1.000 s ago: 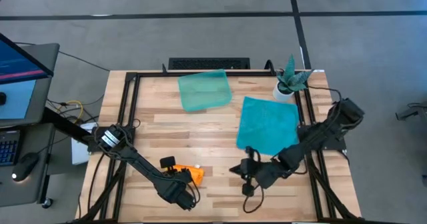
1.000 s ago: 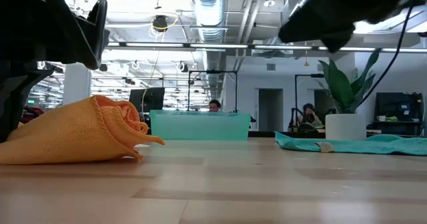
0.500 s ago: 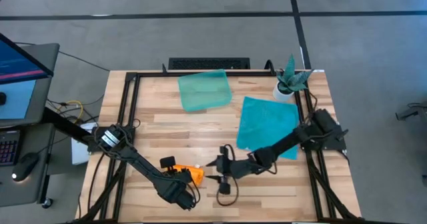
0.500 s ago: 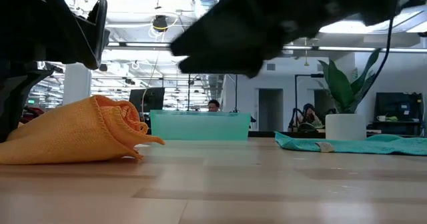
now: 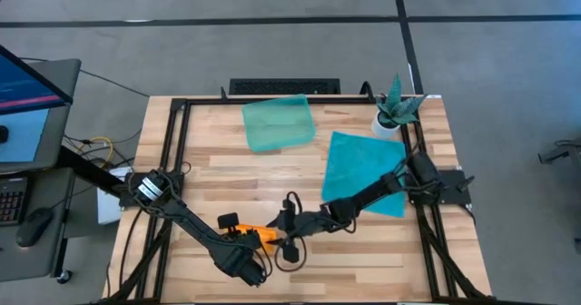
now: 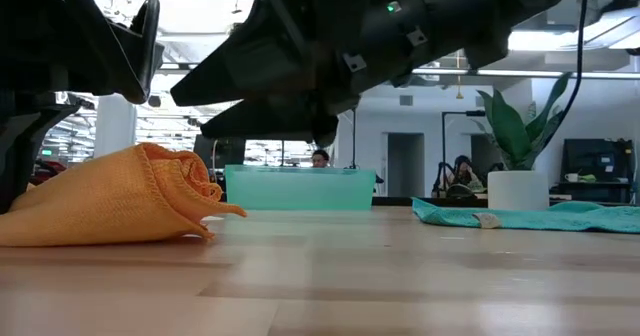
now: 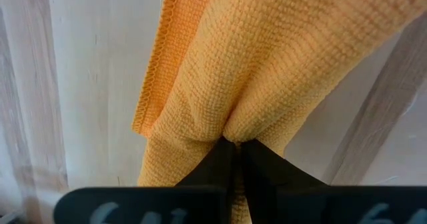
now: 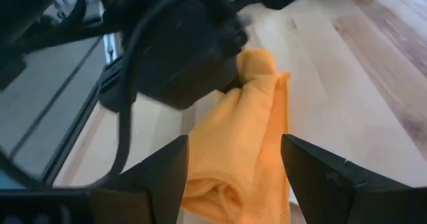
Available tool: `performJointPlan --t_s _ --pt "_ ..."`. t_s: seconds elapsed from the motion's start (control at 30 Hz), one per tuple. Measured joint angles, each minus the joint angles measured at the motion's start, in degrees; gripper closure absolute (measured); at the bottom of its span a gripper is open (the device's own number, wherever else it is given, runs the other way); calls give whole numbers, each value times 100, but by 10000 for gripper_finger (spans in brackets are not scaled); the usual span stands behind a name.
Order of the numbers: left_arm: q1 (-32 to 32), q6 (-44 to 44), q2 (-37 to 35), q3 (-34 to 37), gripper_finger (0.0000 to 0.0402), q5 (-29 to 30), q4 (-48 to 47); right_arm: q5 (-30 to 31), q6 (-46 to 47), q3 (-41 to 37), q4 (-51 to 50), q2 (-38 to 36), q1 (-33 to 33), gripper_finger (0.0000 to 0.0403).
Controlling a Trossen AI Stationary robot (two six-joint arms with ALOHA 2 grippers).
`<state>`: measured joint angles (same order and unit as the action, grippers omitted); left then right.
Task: Roll microfiber towels into tight, uniform cylinder then place into a basket
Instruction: Roll the yellow microfiber towel
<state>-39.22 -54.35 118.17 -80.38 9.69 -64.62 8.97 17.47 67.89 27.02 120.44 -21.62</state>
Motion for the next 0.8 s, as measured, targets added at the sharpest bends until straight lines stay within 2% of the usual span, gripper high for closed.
performJointPlan --t_s 0.53,0.8 --pt "63 -382 0 2 393 138 124 -33 355 10 -52 0 10 143" --pt "207 -140 -2 -7 393 651 500 -193 538 10 -560 0 42 143"
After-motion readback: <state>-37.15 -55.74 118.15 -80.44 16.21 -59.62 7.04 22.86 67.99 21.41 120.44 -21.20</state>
